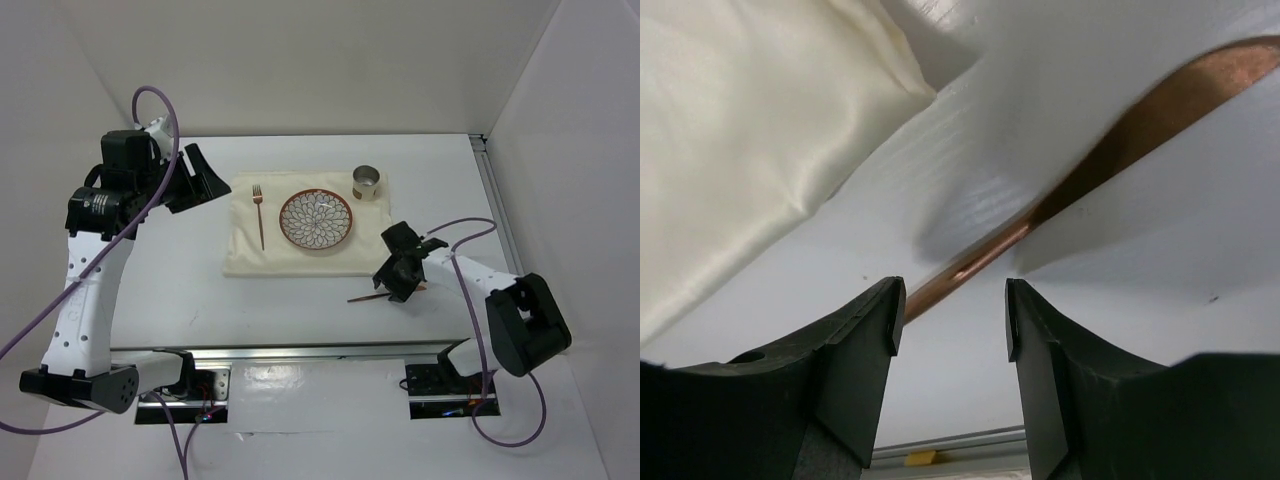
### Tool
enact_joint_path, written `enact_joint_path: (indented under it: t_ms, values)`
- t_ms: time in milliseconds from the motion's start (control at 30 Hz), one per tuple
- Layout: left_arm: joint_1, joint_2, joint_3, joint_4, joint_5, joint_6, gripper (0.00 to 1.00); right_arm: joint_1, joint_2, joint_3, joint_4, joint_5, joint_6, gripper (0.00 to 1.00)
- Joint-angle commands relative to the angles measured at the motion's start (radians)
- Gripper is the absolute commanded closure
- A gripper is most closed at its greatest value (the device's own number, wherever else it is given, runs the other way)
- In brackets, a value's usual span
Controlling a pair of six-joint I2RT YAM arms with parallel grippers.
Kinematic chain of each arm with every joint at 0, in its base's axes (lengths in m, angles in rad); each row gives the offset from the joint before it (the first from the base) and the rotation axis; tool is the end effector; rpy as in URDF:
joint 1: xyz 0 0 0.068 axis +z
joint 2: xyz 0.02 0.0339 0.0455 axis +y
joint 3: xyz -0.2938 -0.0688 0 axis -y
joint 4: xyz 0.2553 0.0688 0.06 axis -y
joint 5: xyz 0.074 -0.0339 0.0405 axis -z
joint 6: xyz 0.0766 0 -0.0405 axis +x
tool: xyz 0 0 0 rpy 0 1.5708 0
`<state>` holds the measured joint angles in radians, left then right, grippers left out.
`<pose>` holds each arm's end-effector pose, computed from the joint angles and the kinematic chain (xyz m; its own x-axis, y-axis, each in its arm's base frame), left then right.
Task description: Set the dinner table for one person
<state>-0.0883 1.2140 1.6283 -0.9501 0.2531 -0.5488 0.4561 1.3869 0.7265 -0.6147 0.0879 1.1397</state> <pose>0.2516 -0.0415 0.4709 -0.5903 -0.4548 -0.6669 -0.0095 0.8300 -0.5576 0.2261 0.1034 0.1493 -0.7366 0.6467 -0.1981 0.6065 0.7612 0.2297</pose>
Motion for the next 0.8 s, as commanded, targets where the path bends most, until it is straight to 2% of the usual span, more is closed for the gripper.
enact_joint_path:
  t_ms: [0,167,300,400,433,567,767]
  values:
    - [-0.004,-0.011,0.013,0.031,0.025,0.026,0.25,-0.011,0.044,0.037,0.049,-0.005,-0.03,0.44]
    - [-0.004,-0.011,0.013,0.031,0.015,0.026,0.25,-0.013,0.145,0.089,-0.013,0.013,-0.008,0.44]
    - [-0.004,-0.011,0.004,0.031,0.006,0.035,0.25,0.038,0.216,0.109,-0.043,0.053,0.054,0.47]
    - [-0.004,-0.011,0.004,0.031,0.006,0.035,0.25,0.05,0.264,0.148,-0.107,0.107,0.098,0.63]
    - [-0.004,-0.011,0.004,0.031,0.006,0.035,0.25,0.05,0.286,0.148,-0.123,0.118,0.098,0.74]
    - [-0.004,-0.011,0.015,0.022,0.006,0.035,0.25,0.05,0.246,0.149,-0.195,0.183,0.144,1.0]
    - [-0.004,-0.011,0.005,0.031,0.015,0.035,0.25,0.05,0.042,0.137,-0.324,0.282,0.147,1.0]
